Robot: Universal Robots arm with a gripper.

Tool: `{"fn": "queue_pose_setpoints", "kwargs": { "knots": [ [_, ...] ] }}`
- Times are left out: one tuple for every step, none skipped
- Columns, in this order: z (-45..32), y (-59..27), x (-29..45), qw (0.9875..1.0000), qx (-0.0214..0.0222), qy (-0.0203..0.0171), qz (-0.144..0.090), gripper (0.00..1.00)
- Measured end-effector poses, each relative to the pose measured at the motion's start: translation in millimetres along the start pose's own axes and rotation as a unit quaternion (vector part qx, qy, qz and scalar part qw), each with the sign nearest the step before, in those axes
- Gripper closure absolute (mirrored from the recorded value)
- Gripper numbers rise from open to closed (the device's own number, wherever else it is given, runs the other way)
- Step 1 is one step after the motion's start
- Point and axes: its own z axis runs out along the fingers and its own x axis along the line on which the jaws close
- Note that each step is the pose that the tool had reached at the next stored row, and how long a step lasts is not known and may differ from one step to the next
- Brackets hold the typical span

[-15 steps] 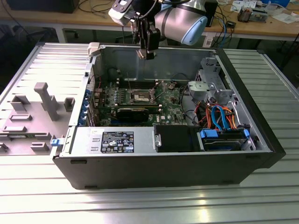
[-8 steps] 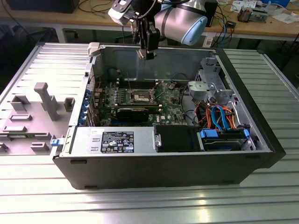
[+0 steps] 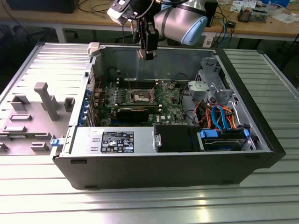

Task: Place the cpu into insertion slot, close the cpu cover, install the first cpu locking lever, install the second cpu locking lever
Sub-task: 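Place the cpu into insertion slot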

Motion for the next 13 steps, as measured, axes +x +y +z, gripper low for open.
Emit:
{"fn": "queue_pose_setpoints", "kwargs": {
  "knots": [
    [0.0,0.0,0.0,1.0,0.0009,-0.0003,0.006,0.45],
    [0.1,0.0,0.0,1.0,0.0014,-0.0005,0.009,0.45],
    [0.4,0.0,0.0,0.9998,0.0024,-0.0008,0.017,0.45],
    [0.8,0.0,0.0,0.9995,0.0041,-0.0016,0.031,0.45],
    [1.6,-0.1,0.0,0.9989,0.0052,-0.0025,0.046,0.45],
    [2.1,-0.1,0.0,0.9984,0.0059,-0.0032,0.057,0.45],
    [2.4,-0.2,-0.1,0.998,0.0064,-0.0036,0.063,0.45],
    [3.0,-0.2,-0.1,0.9972,0.0077,-0.0042,0.075,0.45],
    [3.4,0.0,-0.1,0.9967,0.0092,-0.0046,0.081,0.45],
    [3.5,-0.1,-0.1,0.9965,0.0096,-0.0047,0.082,0.45],
    [3.8,0.0,-0.1,0.9965,0.0098,-0.0047,0.083,0.45],
    [3.9,0.0,-0.1,0.9964,0.0102,-0.0047,0.084,0.45],
    [4.1,0.0,-0.2,0.9964,0.0105,-0.0047,0.084,0.45]
  ]
}}
